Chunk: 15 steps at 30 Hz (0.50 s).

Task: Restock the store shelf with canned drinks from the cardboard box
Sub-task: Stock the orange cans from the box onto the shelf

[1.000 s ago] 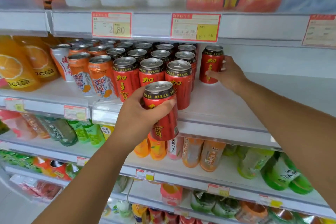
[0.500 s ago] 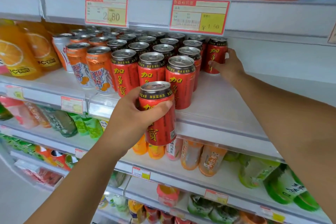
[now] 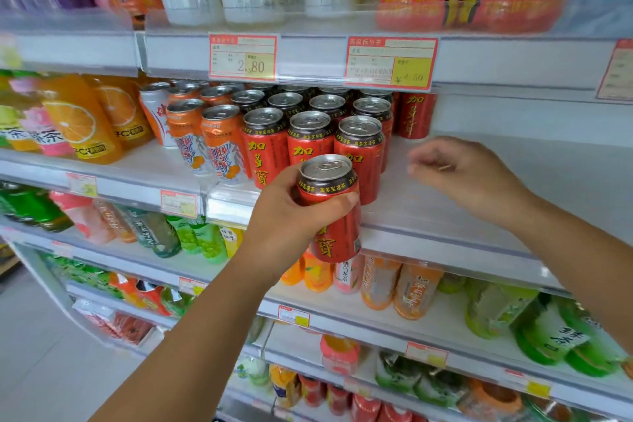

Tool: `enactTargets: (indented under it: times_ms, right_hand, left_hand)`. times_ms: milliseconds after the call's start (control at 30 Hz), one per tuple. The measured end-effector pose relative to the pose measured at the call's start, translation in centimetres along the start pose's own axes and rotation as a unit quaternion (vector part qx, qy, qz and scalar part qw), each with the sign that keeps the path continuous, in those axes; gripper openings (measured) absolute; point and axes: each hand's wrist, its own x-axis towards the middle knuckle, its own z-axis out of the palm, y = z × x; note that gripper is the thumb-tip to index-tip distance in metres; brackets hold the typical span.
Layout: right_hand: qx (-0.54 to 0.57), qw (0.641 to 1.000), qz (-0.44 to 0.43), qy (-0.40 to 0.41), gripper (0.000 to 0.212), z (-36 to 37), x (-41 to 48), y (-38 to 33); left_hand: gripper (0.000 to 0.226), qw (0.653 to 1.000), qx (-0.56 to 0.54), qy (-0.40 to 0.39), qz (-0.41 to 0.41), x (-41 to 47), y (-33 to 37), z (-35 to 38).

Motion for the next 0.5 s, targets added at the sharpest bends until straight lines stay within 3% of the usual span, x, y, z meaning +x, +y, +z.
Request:
enactTargets:
  times_ms: [100,167,433,500]
  right_hand:
    - [0.05,0.994,-0.028,-0.097,0.048,0.9,-4.8,-2.6]
    - [0.061,0.992,-0.031,-0.105,0.07,2.0,-6.4,-3.6]
    - [0.087,0.994,0.005,0.071,0.065,3.1,-6.6,-4.3]
    - [0.084,0.99,0.014,0.111,0.066,2.3,-5.6,-3.3]
  left_hand:
    - [0.043,1.0,-0.011,-0.009,0.006,0.0,0.7,1.2]
    - [0.043,1.0,-0.014,-0.019,0.014,0.0,1.0,2.3]
    - [0.055,0.997,0.005,-0.055,0.058,0.3,1.2,4.6]
    - [0.069,0.991,0.095,-0.054,0.073,0.8,0.1,3.6]
